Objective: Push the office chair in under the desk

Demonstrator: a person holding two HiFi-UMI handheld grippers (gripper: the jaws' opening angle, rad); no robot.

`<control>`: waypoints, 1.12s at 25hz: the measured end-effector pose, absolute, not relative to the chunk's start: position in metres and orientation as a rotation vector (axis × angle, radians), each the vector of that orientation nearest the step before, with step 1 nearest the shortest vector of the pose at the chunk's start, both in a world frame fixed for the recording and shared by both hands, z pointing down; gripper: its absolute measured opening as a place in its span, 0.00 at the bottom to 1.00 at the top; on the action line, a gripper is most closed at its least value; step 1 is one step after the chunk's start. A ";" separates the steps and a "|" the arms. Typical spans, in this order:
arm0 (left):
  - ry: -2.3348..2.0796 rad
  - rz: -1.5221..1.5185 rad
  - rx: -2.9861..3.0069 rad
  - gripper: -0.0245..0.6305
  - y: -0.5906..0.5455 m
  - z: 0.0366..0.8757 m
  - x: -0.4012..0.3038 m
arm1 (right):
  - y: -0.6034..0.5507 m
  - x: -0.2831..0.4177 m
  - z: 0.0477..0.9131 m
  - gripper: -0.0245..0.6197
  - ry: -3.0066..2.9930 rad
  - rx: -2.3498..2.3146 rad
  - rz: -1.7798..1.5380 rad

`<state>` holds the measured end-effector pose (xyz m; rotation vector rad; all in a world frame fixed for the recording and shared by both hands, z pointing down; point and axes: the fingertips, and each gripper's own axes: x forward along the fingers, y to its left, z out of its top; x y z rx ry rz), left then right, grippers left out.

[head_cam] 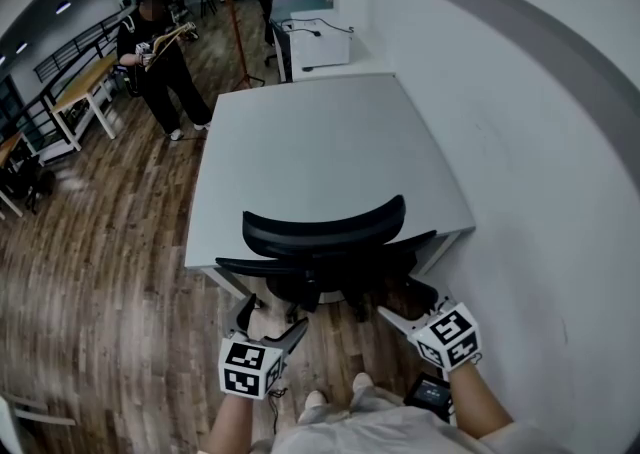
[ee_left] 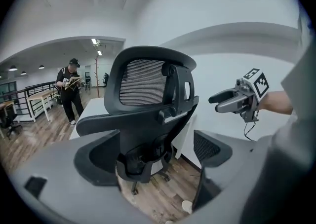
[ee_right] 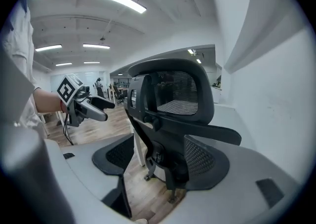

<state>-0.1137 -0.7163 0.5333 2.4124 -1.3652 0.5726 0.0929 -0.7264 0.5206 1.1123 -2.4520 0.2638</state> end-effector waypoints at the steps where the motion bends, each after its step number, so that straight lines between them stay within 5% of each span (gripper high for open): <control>1: -1.352 0.567 2.414 0.75 -0.713 0.535 -0.110 | -0.723 0.091 0.523 0.55 -2.462 1.106 0.281; 25: -1.094 0.599 2.551 0.69 -0.673 0.538 -0.059 | -0.667 0.038 0.526 0.54 -2.605 0.857 0.449; 28: -1.081 0.587 2.573 0.58 -0.672 0.533 -0.055 | -0.664 0.035 0.523 0.29 -2.628 0.833 0.456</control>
